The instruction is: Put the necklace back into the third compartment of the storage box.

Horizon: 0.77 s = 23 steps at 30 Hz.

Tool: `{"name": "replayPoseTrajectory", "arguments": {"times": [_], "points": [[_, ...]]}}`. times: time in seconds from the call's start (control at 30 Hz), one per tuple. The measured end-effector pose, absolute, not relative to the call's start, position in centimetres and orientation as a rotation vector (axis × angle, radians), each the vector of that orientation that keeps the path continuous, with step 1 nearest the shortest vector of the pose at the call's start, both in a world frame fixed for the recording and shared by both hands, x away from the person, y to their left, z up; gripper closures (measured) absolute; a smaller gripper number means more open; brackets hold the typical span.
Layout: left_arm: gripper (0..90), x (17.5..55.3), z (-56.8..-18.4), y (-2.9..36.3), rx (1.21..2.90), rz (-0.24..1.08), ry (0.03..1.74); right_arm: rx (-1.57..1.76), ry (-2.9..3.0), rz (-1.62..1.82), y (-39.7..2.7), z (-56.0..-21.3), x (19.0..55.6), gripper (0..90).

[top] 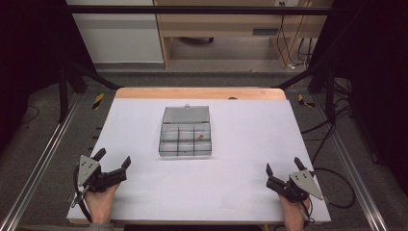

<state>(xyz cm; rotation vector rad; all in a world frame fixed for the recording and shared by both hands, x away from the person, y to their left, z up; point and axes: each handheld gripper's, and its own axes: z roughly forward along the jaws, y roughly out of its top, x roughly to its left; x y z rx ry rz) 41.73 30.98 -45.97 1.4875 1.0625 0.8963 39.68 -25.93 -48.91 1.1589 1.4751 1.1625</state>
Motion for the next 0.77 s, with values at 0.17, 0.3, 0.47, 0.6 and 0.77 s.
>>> {"name": "replayPoseTrajectory", "arguments": {"times": [0.17, 0.3, 0.47, 0.6, 0.77], "points": [[3.9, 41.4, -46.3, 30.9, 1.471, 0.929, 1.049, 1.16, 1.475, 1.163, -25.9, -48.9, 39.7, 4.2], [3.8, 41.3, -46.6, 30.7, 1.458, 0.928, 1.032, 1.16, 1.474, 1.165, -26.0, -48.9, 39.7, 4.2], [3.6, 41.3, -46.9, 30.6, 1.467, 0.943, 1.033, 1.161, 1.473, 1.168, -26.0, -48.9, 39.7, 4.2], [3.6, 41.3, -47.0, 30.9, 1.457, 0.938, 1.039, 1.16, 1.474, 1.169, -26.0, -48.9, 39.7, 4.2], [3.6, 41.2, -47.2, 31.2, 1.449, 0.93, 1.051, 1.163, 1.473, 1.168, -26.0, -48.9, 39.7, 4.1]]}}
